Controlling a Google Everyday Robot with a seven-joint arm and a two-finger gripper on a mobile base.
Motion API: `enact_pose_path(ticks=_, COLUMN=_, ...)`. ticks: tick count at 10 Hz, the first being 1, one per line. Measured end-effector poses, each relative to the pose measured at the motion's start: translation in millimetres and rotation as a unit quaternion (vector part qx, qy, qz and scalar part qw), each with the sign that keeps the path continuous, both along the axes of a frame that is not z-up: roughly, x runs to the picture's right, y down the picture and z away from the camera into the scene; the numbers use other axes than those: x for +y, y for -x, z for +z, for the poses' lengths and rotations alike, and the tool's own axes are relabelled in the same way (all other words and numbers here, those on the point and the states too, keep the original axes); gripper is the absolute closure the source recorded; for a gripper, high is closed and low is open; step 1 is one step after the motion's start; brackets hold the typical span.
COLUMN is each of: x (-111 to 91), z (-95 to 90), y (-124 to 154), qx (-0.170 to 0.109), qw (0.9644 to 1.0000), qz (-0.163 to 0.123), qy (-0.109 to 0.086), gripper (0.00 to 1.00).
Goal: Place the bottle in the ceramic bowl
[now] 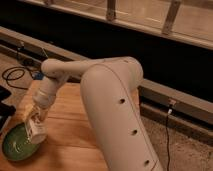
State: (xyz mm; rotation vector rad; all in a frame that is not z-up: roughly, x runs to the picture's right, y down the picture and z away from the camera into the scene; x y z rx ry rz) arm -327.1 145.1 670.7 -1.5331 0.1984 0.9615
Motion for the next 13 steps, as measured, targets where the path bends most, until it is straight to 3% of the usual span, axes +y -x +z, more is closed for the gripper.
enact_pose_path(ticks=3, x=4.7, z=0.3, y=-3.8, qx=0.015, qw=0.9999, qz=0.002, qy=0.007, gripper=1.00)
enact_pose_path(ticks=4, x=12.3, z=7.7, y=-13.5, qx=0.031, qw=0.9994, qz=0.003, qy=0.012, gripper=1.00)
enact_pose_path(ticks=6, x=20.8, z=14.8, y=-9.8, qx=0.037, qw=0.9992, qz=0.003, qy=0.013, gripper=1.00)
enact_pose_path(ticks=8, x=21.1, z=32.8, y=4.8, qx=0.050, qw=0.9984, qz=0.024, qy=0.007, gripper=1.00)
enact_pose_path(ticks=10, x=17.7, z=41.9, y=30.6, qx=0.046, qw=0.9982, qz=0.037, qy=0.004, gripper=1.00)
enact_pose_path(ticks=13, x=20.1, z=49.7, y=68.8, qx=0.023, qw=0.9995, qz=0.018, qy=0.013, gripper=1.00)
